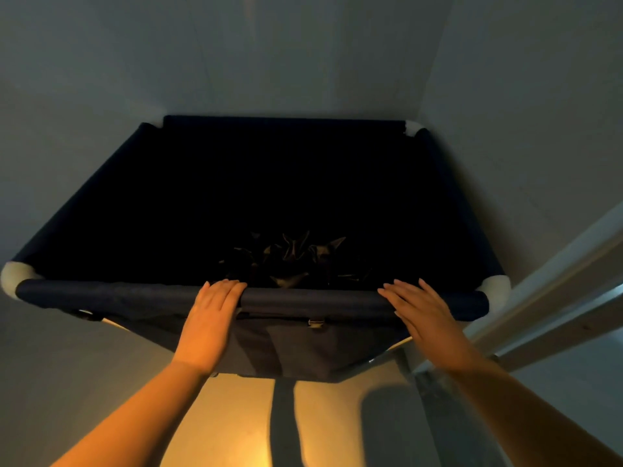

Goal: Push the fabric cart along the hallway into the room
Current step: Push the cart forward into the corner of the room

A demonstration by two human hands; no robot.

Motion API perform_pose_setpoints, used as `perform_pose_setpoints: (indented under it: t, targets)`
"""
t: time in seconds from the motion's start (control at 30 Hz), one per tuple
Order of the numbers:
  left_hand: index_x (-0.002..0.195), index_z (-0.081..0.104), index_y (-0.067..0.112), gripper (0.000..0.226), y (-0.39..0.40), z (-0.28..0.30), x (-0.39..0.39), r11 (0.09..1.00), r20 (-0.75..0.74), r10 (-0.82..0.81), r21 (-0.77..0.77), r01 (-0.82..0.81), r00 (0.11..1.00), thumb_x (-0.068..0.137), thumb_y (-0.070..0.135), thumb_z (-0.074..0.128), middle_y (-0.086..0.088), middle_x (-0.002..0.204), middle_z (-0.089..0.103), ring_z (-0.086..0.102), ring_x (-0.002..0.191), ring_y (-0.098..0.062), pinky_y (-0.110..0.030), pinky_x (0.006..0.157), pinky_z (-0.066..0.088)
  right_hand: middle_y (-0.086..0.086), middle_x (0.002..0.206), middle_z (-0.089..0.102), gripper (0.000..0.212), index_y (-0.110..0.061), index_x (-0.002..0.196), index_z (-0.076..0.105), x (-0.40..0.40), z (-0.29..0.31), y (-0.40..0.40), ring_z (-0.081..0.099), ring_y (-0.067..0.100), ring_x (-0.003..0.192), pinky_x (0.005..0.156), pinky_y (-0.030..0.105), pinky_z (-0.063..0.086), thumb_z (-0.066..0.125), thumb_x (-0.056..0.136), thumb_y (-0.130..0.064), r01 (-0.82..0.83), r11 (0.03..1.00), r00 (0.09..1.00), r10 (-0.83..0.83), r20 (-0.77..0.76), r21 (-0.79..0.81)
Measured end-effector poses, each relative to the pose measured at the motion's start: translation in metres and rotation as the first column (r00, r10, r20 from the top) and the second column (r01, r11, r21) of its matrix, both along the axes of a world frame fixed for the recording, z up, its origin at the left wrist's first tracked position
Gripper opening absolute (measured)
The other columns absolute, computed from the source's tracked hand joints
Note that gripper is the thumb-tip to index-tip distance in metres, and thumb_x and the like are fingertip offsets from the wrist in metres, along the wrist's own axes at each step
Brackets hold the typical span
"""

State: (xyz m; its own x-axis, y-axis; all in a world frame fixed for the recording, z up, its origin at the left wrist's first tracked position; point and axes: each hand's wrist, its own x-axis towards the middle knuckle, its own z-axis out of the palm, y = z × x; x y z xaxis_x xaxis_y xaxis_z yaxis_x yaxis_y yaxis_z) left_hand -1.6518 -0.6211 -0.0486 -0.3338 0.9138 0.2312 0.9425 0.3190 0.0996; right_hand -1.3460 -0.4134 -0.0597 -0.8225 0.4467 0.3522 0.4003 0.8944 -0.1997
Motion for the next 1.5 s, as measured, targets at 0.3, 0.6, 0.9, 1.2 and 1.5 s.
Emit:
perform_pose_setpoints:
  t: [0.3,0.6,0.9,1.2,1.5]
  targets:
    - [0.126,0.051,0.0,0.043,-0.024,-0.001,-0.032,1.0,0.057,0.026,0.015,-0.027,0.998,0.084,0.003,0.048,-0.022,0.123,0.057,0.05,0.118,-0.038,-0.046,0.11,0.021,0.006,0.129,0.058,0.044,-0.012,0.129,0.053,-0.037,0.0,-0.022,0.046,0.023,0.125,0.108,0.036,0.018,0.047,0.086,-0.006,-0.007,0.999,1.0,0.008,0.013,-0.048]
    - [0.128,0.049,0.0,0.046,-0.056,-0.002,-0.072,0.999,0.042,0.025,0.047,-0.027,0.999,0.082,-0.004,0.055,-0.023,0.124,0.055,0.046,0.119,-0.037,-0.048,0.11,0.022,0.005,0.131,0.056,0.047,-0.013,0.132,0.05,-0.082,-0.004,-0.046,0.045,0.022,0.126,0.109,0.034,0.016,0.053,0.087,-0.001,-0.055,0.997,0.998,0.056,0.009,-0.048]
    - [0.13,0.047,-0.001,0.046,-0.091,-0.006,-0.104,0.996,0.058,0.07,0.051,-0.073,0.996,0.085,-0.001,0.054,-0.023,0.126,0.054,0.045,0.121,-0.039,-0.049,0.111,0.021,0.005,0.132,0.055,0.046,-0.014,0.132,0.05,-0.121,-0.005,-0.068,0.044,0.021,0.127,0.109,0.035,0.018,0.055,0.087,-0.004,-0.1,0.993,0.995,0.1,0.004,-0.061]
    - [0.128,0.049,0.0,0.057,-0.113,-0.005,-0.095,0.99,0.126,0.122,0.06,-0.131,0.984,0.074,-0.014,0.062,-0.02,0.124,0.055,0.041,0.12,-0.031,-0.045,0.11,0.018,-0.002,0.137,0.05,0.04,-0.022,0.136,0.044,-0.13,-0.005,-0.066,0.032,0.009,0.132,0.112,0.03,0.013,0.041,0.097,-0.02,-0.145,0.987,0.987,0.15,0.063,-0.072]
    - [0.13,0.048,0.003,0.081,-0.092,-0.011,-0.064,0.976,0.161,0.212,0.017,-0.217,0.964,0.056,-0.025,0.067,-0.017,0.13,0.053,0.04,0.126,-0.032,-0.043,0.113,0.012,-0.004,0.138,0.048,0.042,-0.028,0.139,0.036,-0.12,-0.006,-0.02,0.028,0.005,0.132,0.113,0.03,0.01,0.022,0.1,-0.034,-0.155,0.986,0.979,0.161,0.122,-0.058]
